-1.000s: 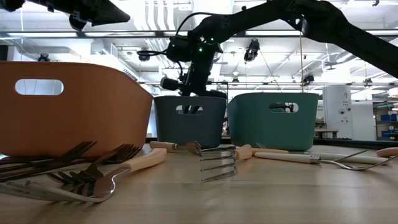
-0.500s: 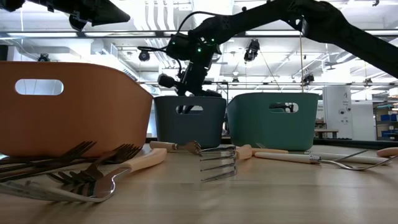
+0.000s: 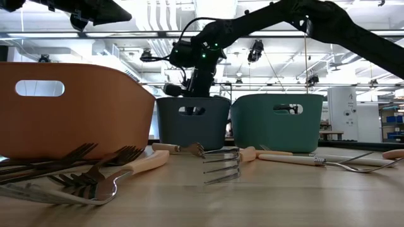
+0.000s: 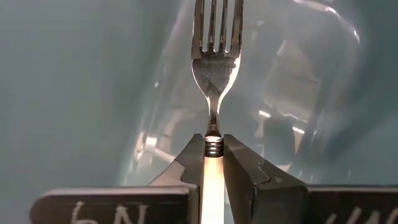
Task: Sort silverware by color (type)
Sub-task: Put the white fork into the blue bin
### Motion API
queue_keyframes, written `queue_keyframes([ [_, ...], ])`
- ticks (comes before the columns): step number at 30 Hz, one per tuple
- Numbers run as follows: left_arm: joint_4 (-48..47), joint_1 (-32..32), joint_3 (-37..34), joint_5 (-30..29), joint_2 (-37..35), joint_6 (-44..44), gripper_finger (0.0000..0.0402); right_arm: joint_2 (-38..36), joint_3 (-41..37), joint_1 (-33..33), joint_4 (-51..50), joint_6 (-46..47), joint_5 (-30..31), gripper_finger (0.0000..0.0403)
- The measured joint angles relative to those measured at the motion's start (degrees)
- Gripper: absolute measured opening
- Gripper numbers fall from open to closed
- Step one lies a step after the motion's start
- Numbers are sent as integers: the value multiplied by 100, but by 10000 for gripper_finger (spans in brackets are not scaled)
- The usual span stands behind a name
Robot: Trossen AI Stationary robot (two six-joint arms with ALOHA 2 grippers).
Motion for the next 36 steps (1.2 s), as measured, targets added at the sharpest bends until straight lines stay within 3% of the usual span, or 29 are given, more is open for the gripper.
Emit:
queue_keyframes([
  [36, 46, 0, 0, 0, -22, 40, 37, 0, -96, 11, -36, -178, -39, 31],
])
